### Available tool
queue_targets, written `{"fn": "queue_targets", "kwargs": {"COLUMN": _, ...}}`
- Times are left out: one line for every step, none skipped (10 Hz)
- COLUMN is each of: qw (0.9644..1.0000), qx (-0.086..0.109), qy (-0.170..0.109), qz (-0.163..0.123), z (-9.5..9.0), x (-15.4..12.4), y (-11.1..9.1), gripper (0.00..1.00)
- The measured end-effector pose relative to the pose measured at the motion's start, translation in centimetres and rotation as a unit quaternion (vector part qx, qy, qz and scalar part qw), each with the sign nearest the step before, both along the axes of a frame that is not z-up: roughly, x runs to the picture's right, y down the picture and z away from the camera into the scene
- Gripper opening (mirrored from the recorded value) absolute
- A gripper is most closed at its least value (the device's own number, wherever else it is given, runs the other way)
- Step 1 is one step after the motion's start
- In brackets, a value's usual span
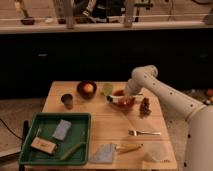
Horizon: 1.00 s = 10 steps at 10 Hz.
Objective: Place brush in table surface
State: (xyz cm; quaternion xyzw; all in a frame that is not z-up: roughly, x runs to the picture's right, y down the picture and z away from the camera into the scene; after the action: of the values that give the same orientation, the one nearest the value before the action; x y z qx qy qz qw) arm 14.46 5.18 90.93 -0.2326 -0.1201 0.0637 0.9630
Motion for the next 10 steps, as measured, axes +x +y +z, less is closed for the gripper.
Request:
{"fn": "queue_targets", "kwargs": {"qw": 1.0000, "qx": 0.005, "qy": -0.001, "qz": -0.001, "z": -0.3, "x": -0.1, "y": -0.3, "gripper": 0.12}}
{"fn": "queue_targets", "kwargs": {"qw": 0.9999, "qx": 0.012, "qy": -0.002, "qz": -0.003, "z": -0.9, "x": -0.2, "y": -0.7, "gripper": 0.03}}
{"fn": "queue_targets", "kwargs": {"qw": 0.9998, "qx": 0.020, "qy": -0.003, "qz": -0.005, "z": -1.8, "x": -0.2, "y": -1.2, "gripper": 0.00}}
{"fn": "queue_targets", "kwargs": {"qw": 0.9995, "qx": 0.029, "qy": -0.004, "qz": -0.007, "z": -2.7, "x": -0.3, "y": -1.8, "gripper": 0.00}}
{"fn": "queue_targets", "kwargs": {"qw": 0.9992, "qx": 0.038, "qy": -0.007, "qz": -0.012, "z": -3.8, "x": -0.5, "y": -2.2, "gripper": 0.00}}
{"fn": "queue_targets", "kwargs": {"qw": 0.9988, "qx": 0.044, "qy": -0.010, "qz": -0.019, "z": -4.7, "x": -0.8, "y": -2.4, "gripper": 0.00}}
{"fn": "queue_targets", "kwargs": {"qw": 0.9985, "qx": 0.045, "qy": -0.014, "qz": -0.027, "z": -5.7, "x": -1.3, "y": -2.0, "gripper": 0.00}}
{"fn": "queue_targets", "kwargs": {"qw": 0.9984, "qx": 0.044, "qy": -0.017, "qz": -0.031, "z": -6.7, "x": -1.6, "y": -1.2, "gripper": 0.00}}
{"fn": "queue_targets", "kwargs": {"qw": 0.9983, "qx": 0.042, "qy": -0.020, "qz": -0.034, "z": -8.0, "x": -2.0, "y": -0.2, "gripper": 0.00}}
{"fn": "queue_targets", "kwargs": {"qw": 0.9983, "qx": 0.038, "qy": -0.024, "qz": -0.037, "z": -9.1, "x": -2.4, "y": 0.9, "gripper": 0.00}}
